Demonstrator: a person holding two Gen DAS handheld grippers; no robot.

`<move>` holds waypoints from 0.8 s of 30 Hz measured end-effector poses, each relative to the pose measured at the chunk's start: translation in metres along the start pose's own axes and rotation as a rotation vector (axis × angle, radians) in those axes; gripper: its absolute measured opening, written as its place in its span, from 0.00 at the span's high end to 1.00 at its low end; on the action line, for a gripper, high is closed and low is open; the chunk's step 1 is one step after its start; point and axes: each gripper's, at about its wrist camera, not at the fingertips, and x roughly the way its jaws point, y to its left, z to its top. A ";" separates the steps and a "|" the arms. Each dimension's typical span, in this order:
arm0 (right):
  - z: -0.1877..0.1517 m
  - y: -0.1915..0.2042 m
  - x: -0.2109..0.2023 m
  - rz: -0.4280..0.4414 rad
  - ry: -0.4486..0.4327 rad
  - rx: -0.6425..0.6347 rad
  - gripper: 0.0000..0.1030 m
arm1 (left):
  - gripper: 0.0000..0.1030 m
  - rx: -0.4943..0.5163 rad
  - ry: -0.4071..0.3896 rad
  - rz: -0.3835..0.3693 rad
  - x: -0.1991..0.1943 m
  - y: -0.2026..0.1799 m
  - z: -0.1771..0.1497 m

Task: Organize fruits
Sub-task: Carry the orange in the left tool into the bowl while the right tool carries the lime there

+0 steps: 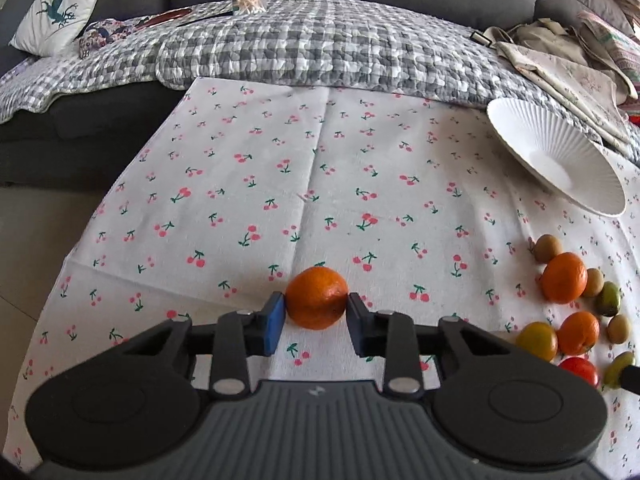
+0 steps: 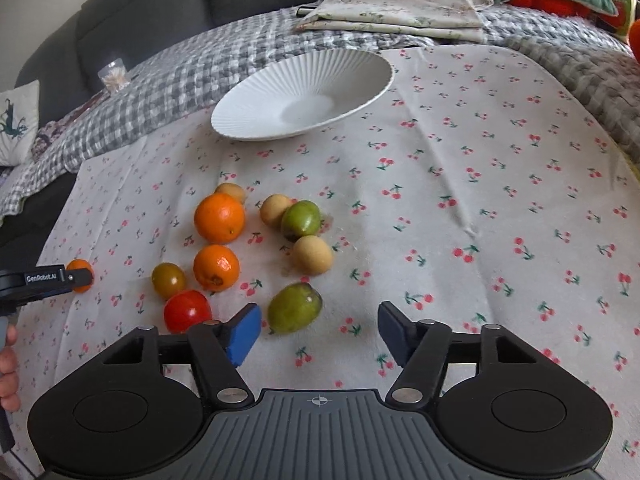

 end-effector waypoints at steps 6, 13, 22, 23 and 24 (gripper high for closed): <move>0.000 0.011 0.011 0.011 0.001 -0.045 0.70 | 0.70 -0.017 -0.012 -0.030 -0.009 0.000 0.003; 0.010 0.001 -0.018 0.025 -0.058 -0.003 0.70 | 0.70 -0.050 -0.026 -0.115 -0.028 -0.010 0.013; 0.061 -0.017 -0.033 0.012 -0.119 0.052 0.70 | 0.70 0.028 -0.050 -0.229 -0.043 -0.065 0.058; 0.070 -0.018 -0.033 0.016 -0.126 0.055 0.70 | 0.70 0.043 -0.058 -0.235 -0.042 -0.073 0.063; 0.078 -0.020 -0.032 0.018 -0.130 0.053 0.70 | 0.70 0.062 -0.065 -0.238 -0.041 -0.082 0.068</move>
